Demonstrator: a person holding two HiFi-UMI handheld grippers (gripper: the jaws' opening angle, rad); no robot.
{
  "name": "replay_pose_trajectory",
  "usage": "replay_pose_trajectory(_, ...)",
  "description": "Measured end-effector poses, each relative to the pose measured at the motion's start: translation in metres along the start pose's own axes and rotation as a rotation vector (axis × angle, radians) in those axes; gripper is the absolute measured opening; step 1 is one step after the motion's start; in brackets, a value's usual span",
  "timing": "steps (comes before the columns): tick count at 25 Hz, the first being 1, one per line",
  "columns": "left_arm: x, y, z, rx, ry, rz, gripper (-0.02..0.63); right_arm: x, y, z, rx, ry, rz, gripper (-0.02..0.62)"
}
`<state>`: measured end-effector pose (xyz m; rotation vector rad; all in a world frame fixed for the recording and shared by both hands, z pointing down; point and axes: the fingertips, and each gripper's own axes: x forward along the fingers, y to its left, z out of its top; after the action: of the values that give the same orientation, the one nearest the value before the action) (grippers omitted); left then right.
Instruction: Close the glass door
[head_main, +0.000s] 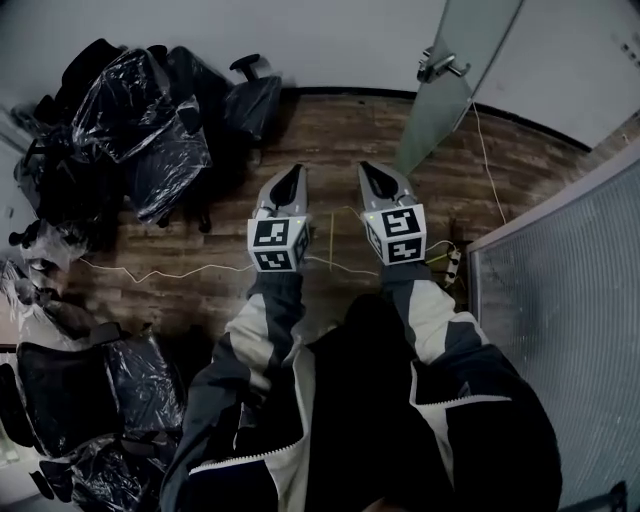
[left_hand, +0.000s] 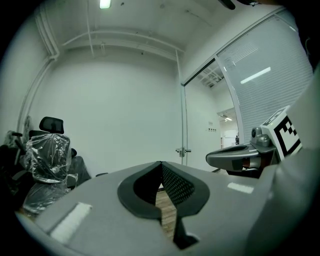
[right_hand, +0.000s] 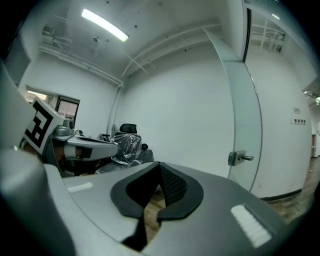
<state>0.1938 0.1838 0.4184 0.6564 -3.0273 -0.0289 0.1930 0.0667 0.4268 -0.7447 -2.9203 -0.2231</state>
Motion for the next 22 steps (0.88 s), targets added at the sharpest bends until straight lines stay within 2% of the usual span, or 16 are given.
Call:
replay_pose_trajectory(5, 0.047, 0.049, 0.002, 0.0, 0.014, 0.014, 0.005, 0.073, -0.012, 0.009, 0.012, 0.005, 0.016, 0.005)
replay_pose_trajectory(12, 0.149, 0.136, -0.015, 0.009, 0.063, 0.017, 0.005, 0.212, -0.044, 0.002, 0.053, 0.018, 0.02, 0.005)
replay_pose_trajectory(17, 0.251, 0.173, -0.012, 0.026, 0.076, -0.011, 0.005, 0.304, -0.091, 0.003, 0.063, 0.026, 0.014, 0.005)
replay_pose_trajectory(22, 0.331, 0.193, -0.007, 0.037, 0.074, -0.055, 0.005, 0.367, -0.141, 0.007, 0.068, 0.029, -0.025, 0.005)
